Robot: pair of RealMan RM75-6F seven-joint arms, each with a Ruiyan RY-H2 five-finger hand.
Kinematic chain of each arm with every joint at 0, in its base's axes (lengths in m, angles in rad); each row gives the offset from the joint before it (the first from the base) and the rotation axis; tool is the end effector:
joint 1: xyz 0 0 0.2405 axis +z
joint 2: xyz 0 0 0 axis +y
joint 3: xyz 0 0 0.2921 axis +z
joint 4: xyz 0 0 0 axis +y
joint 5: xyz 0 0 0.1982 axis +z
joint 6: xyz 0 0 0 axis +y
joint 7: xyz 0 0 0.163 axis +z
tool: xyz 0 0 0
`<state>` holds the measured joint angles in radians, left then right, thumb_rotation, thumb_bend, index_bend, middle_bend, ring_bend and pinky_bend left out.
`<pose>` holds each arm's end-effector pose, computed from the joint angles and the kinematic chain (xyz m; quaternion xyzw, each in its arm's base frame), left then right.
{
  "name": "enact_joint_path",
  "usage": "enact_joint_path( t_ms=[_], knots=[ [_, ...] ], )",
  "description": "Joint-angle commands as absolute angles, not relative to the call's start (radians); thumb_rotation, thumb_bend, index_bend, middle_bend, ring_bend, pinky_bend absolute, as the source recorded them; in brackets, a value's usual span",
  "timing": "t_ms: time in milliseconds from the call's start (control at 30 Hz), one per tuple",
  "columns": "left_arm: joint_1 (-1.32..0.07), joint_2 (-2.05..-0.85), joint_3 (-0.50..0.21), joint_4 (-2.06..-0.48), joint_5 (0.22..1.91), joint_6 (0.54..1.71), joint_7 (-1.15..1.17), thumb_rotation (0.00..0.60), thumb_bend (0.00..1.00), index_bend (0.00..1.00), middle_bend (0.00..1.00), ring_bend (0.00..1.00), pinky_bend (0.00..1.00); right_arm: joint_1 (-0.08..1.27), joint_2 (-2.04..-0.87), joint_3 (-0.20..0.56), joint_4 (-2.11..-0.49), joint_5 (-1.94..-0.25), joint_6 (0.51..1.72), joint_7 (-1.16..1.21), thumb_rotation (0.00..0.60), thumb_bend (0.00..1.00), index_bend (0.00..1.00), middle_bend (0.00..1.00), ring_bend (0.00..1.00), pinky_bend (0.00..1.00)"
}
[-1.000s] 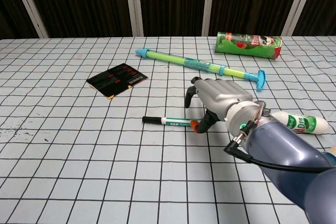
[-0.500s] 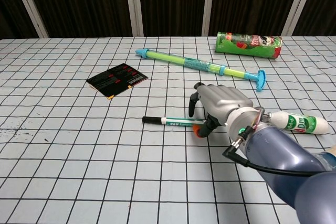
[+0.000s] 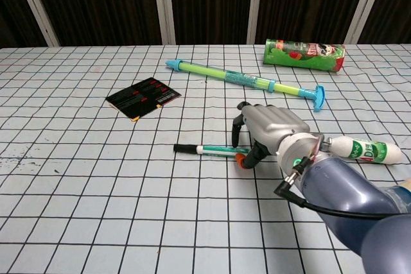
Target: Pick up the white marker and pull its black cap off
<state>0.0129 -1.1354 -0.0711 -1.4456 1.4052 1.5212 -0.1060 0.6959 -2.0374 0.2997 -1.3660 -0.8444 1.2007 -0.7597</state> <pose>-0.3944 0.1694 0.2141 -0.5345 -0.3997 -0.3516 0.6564 -0.1257 -0.3354 -0.1263 0.6678 -0.4610 0.3363 0.4781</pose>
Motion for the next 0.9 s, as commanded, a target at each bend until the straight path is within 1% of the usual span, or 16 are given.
enact_joint_path(
  t_ms=[33,300,633,900],
  knots=[
    [0.014,-1.135,-0.071,-1.444,1.402,1.52,-0.105,0.6,0.5,0.0,0.0,0.0,0.04,0.7,-2.043,0.302,-1.357,-0.841,1.195,-0.757,0.6,0.42,0.49,0.03,0.06,0.0],
    [0.013,-1.14,-0.072,-1.434,1.395,1.511,-0.107,0.6,0.5,0.0,0.0,0.0,0.04,0.705,-2.06,0.298,-1.321,-0.832,1.177,-0.746,0.6,0.42,0.5,0.03,0.06,0.0],
    [0.01,-1.145,-0.073,-1.433,1.394,1.506,-0.103,0.6,0.5,0.0,0.0,0.0,0.04,0.708,-2.064,0.296,-1.305,-0.854,1.165,-0.715,0.6,0.42,0.6,0.03,0.06,0.0],
    [0.016,-1.144,-0.076,-1.433,1.387,1.512,-0.107,0.6,0.5,0.0,0.0,0.0,0.04,0.7,-2.055,0.282,-1.316,-0.887,1.166,-0.684,0.6,0.42,0.61,0.03,0.06,0.0]
  ],
)
